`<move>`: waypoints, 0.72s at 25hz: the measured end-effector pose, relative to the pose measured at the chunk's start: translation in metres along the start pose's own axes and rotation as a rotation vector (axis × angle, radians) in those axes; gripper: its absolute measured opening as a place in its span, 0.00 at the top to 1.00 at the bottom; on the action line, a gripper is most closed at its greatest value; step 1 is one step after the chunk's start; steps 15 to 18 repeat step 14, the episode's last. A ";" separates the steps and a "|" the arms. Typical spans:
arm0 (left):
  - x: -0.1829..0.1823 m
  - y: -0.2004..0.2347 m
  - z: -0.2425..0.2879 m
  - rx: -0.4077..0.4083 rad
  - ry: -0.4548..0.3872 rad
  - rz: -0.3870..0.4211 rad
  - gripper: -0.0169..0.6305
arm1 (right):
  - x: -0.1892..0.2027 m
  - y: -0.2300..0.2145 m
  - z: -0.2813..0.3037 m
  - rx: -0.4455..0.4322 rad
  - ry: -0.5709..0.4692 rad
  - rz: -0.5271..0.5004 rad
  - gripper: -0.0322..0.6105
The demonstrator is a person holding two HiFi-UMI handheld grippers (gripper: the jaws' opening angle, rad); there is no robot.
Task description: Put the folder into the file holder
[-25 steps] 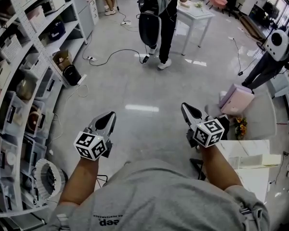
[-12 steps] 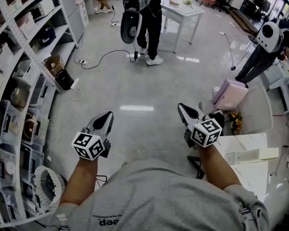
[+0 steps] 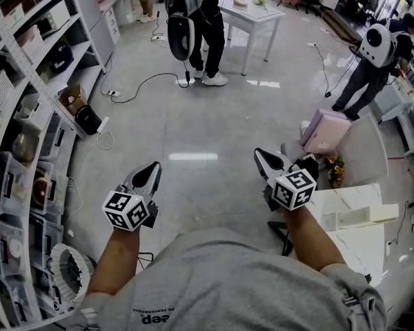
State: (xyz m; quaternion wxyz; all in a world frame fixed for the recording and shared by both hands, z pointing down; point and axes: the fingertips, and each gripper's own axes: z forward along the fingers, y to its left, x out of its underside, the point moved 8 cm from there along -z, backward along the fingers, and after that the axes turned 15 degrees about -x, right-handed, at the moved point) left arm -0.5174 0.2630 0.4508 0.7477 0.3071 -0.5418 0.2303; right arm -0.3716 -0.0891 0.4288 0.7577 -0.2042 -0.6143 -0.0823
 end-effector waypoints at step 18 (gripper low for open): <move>0.002 -0.005 0.002 0.015 0.006 -0.003 0.88 | 0.002 -0.002 -0.004 0.009 0.004 -0.006 0.95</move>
